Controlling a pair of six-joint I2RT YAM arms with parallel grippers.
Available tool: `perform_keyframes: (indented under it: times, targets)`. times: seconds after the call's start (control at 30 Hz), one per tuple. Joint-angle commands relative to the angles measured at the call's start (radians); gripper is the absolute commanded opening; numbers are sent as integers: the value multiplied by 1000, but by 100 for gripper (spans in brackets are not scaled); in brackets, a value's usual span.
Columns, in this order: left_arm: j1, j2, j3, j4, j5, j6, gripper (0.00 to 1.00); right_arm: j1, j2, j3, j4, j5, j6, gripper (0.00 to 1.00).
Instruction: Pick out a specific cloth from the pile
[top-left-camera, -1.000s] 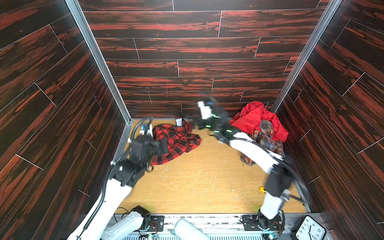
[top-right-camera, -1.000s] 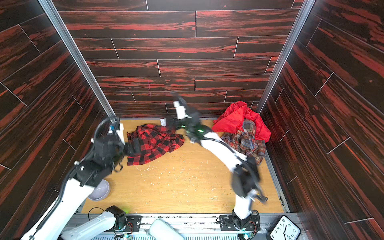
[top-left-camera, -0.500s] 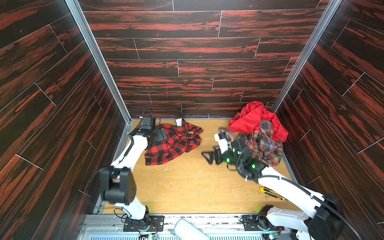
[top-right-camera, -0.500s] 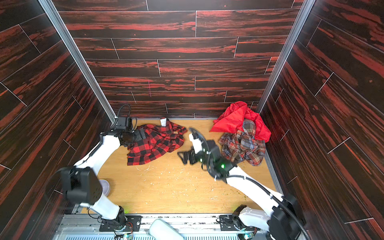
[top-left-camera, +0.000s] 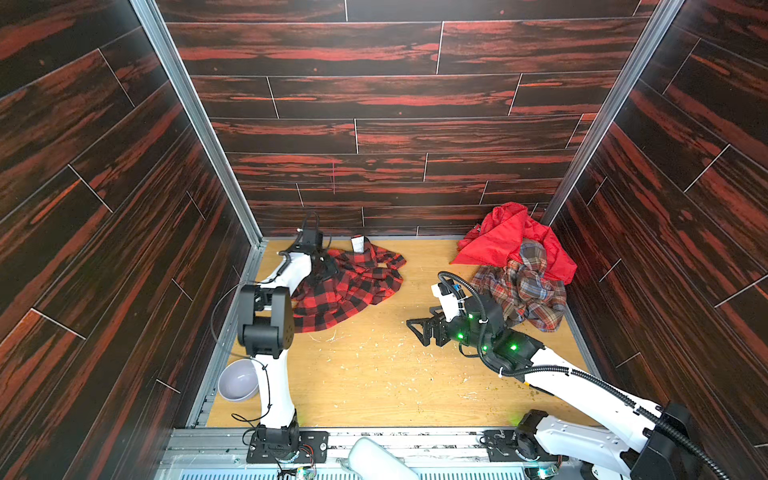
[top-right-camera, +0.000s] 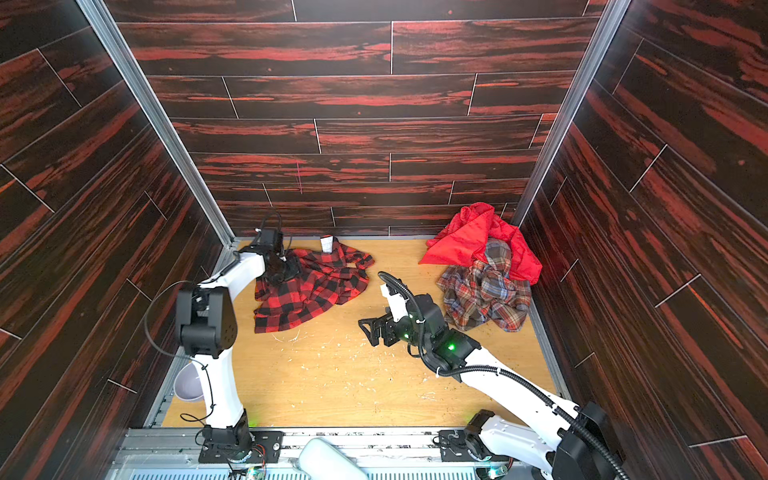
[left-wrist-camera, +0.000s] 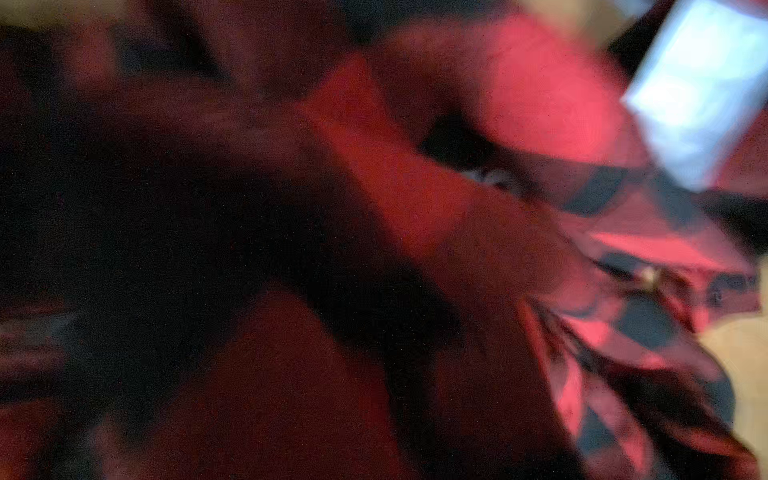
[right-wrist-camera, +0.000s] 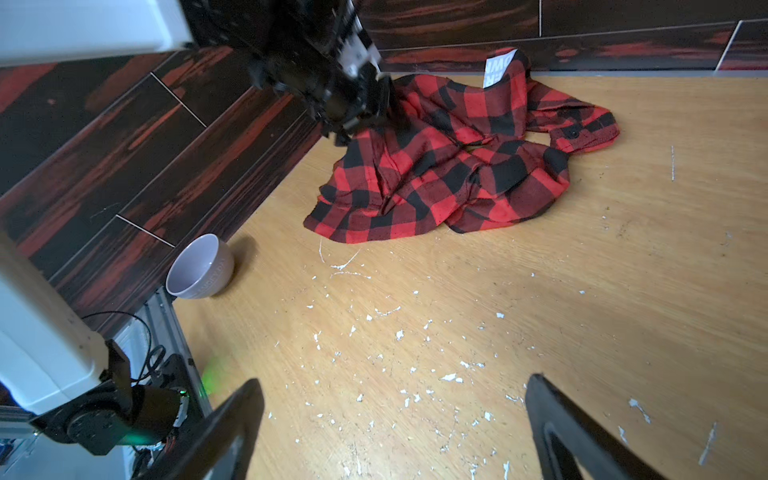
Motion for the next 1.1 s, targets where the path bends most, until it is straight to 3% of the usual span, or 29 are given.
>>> perform_keyframes:
  times: [0.0,0.07,0.33,0.53,0.67,0.93,1.0,1.07]
  targets:
    - [0,-40,37,-19,4,35,22,4,-8,7,-13,-3,1,99]
    - [0,-109,26,0,-19,67,0,4,0,8,-12,-8,1,99]
    - [0,-452,84,81,-284,320,0,3,35,56,-8,30,-1,99]
    - [-1,-541,257,114,-381,528,0,3,46,112,2,54,-38,99]
    - [0,-601,254,323,-465,604,0,4,55,118,-16,56,-45,99]
    - [0,-533,257,595,-540,720,0,4,21,61,6,48,0,99]
    - [0,-503,258,586,-477,716,0,3,13,58,-5,50,-4,99]
    - [0,-501,195,603,-341,687,0,4,6,53,-11,59,-10,99]
